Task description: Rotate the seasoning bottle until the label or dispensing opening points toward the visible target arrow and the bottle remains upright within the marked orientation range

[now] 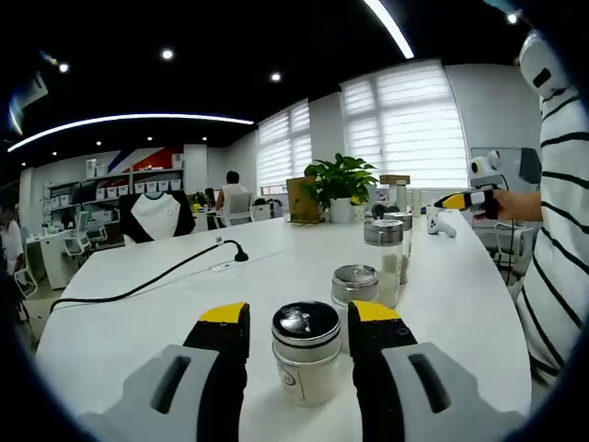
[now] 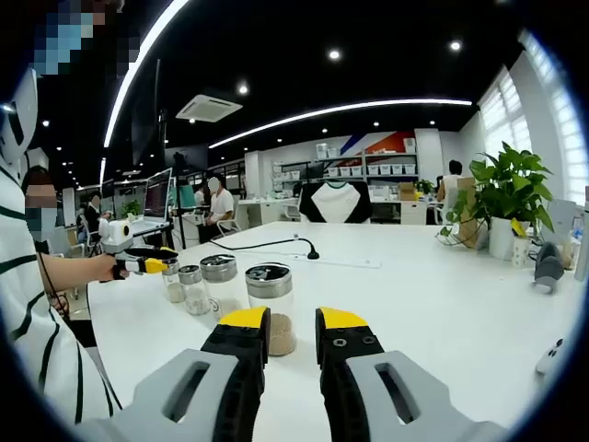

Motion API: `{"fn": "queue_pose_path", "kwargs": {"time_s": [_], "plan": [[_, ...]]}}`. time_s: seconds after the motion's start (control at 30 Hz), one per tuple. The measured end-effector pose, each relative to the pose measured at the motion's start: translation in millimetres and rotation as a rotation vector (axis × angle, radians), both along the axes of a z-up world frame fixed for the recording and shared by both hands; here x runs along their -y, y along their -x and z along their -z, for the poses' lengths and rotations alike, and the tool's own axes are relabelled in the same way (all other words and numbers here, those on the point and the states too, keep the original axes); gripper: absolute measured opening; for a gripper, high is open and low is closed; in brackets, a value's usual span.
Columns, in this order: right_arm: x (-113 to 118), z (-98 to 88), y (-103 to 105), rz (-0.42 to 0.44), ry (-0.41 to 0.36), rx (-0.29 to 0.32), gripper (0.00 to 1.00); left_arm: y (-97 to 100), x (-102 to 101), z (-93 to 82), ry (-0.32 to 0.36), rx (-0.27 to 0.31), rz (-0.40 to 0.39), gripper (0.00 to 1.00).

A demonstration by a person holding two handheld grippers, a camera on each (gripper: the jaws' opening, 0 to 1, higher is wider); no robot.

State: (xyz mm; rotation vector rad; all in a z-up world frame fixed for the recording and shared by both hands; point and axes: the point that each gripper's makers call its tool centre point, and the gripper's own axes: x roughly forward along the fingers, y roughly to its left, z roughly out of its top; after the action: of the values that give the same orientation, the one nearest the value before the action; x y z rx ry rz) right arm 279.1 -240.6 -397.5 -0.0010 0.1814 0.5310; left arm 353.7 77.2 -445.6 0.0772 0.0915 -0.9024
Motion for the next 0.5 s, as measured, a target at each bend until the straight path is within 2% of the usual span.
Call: {"fn": "queue_pose_path", "kwargs": {"time_s": [0.1, 0.13, 0.17, 0.23, 0.27, 0.33, 0.43, 0.5], "plan": [[-2, -0.8, -2, 0.002, 0.008, -0.004, 0.18, -2.5, 2, 5.7, -0.009, -0.009, 0.016, 0.41], [-2, -1.3, -3, 0.003, 0.010, -0.004, 0.18, -2.2, 4, 7.8, -0.003, -0.025, 0.025, 0.38], [-2, -1.8, -3, 0.003, 0.011, -0.003, 0.18, -2.8, 1, 13.9, 0.003, -0.073, 0.001, 0.37], [-3, -2.7, -5, 0.004, 0.014, -0.001, 0.17, -5.8, 0, 16.7, -0.015, -0.060, 0.003, 0.35], [-4, -3.5, -5, 0.004, 0.018, 0.000, 0.17, -5.3, 1, 14.5, 0.009, -0.053, 0.002, 0.35], [-4, -3.8, -6, 0.005, 0.023, 0.001, 0.17, -3.9, 0, 14.2, 0.009, -0.053, -0.012, 0.35], [-1, -2.4, -8, 0.021, 0.016, -0.002, 0.16, -5.9, -1, 12.8, 0.002, -0.043, -0.058, 0.34], [0, -1.2, -8, 0.026, 0.023, -0.007, 0.16, -9.4, -5, 12.6, -0.005, -0.030, -0.115, 0.34]]}}
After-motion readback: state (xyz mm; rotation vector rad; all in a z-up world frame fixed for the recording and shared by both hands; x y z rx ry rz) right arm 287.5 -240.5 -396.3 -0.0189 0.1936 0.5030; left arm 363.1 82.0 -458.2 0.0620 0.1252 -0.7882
